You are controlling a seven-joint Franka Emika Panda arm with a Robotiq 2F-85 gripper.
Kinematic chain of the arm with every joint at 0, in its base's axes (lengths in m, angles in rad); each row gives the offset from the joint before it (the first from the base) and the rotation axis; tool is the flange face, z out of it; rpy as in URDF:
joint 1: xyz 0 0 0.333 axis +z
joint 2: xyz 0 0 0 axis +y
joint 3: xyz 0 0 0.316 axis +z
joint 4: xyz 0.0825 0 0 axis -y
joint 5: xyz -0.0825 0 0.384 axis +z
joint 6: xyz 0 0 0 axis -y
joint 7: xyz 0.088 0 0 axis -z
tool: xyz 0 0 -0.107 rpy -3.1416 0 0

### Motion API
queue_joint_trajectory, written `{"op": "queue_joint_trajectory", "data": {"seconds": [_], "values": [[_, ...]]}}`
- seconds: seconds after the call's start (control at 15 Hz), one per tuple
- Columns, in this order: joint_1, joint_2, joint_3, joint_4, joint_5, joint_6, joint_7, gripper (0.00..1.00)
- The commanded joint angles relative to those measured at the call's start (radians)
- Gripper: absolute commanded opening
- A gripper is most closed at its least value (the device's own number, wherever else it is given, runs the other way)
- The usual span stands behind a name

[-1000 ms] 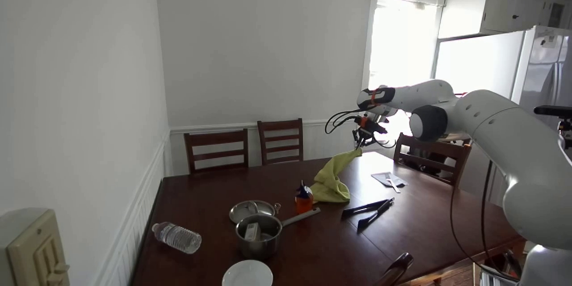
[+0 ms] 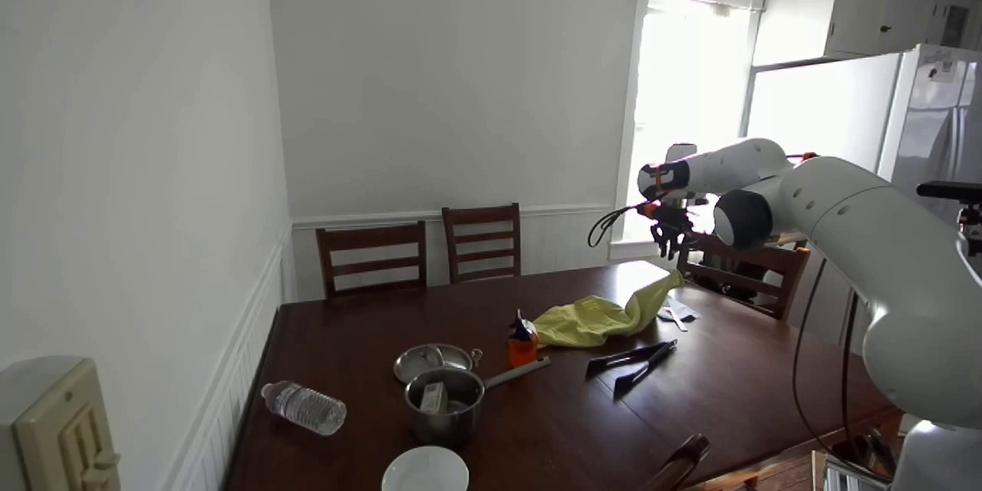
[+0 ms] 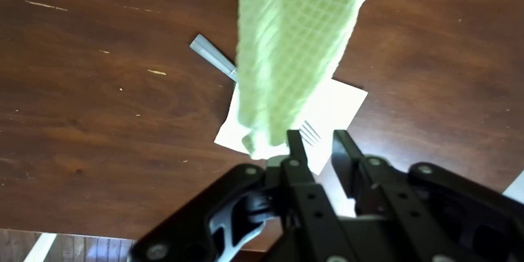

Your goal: Unfold the green towel to the right, pick up one end of the green towel and turn it over

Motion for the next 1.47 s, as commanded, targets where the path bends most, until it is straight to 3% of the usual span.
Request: {"op": "queue_joint_trajectory", "data": {"seconds": [0.0, 0.13, 0.27, 0.4, 1.0, 1.27, 1.4], "values": [[0.015, 0.029, -0.001, 0.039, -0.001, -0.039, 0.049, 0.56], [0.021, 0.023, -0.002, 0.041, 0.010, -0.011, 0.090, 0.69], [0.010, -0.002, 0.063, 0.040, 0.065, 0.020, 0.005, 0.83], [0.017, 0.002, 0.109, 0.059, 0.110, -0.012, 0.010, 0.97], [0.155, 0.095, 0.241, 0.069, 0.185, 0.034, 0.211, 1.00], [0.205, 0.122, 0.254, 0.077, 0.153, -0.025, 0.200, 1.00], [0.221, 0.107, 0.243, 0.044, 0.154, 0.005, 0.211, 1.00]]}}
